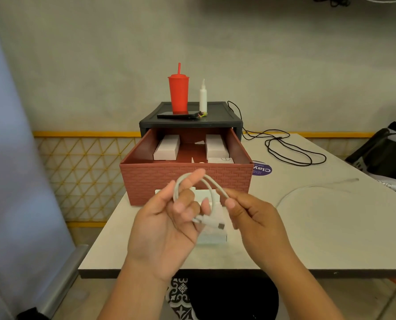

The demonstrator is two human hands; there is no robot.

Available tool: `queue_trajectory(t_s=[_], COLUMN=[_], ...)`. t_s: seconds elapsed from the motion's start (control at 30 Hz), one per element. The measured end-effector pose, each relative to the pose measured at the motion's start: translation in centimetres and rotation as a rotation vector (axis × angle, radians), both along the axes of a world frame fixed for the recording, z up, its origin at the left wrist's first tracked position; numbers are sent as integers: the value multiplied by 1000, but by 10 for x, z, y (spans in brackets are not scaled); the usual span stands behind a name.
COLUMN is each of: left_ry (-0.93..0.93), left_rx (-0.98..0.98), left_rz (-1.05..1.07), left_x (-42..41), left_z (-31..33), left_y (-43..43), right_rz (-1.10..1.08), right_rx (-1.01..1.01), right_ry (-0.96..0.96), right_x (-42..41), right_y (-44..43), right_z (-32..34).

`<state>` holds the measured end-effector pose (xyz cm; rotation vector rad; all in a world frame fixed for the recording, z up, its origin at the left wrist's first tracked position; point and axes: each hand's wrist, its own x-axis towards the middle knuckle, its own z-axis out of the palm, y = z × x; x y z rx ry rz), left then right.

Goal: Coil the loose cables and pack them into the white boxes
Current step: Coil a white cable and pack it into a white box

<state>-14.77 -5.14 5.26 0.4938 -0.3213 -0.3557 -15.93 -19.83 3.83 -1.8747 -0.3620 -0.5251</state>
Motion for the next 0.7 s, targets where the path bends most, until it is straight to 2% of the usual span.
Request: queue_trajectory(t_s=[0.1,0.17,0.3,0.43,0.57,0.7], left_ry=[15,-72,-227,-496,-638,-604], left_rx=[-9,78,415,867,1145,1144], left_rz=[205,300,494,587,565,462], left_x=[-3,-5,-1,-3,-5,-5], left_z=[4,4,-6,-15,-18,-22], left_y=[-5,-8,-10,-18,-26,-26], right_rz=[10,26,-16,-92,-112,-93], right_rx=[-287,-421,-588,-737,-736,-699], right_ry=[132,162,103,55,-24,-33], right_x=[-5,-10,-16,-23,-25,-26], right_y=[-4,-6,-7,-4,-6,-13], right_z=[-6,-8,-3,9,13,18])
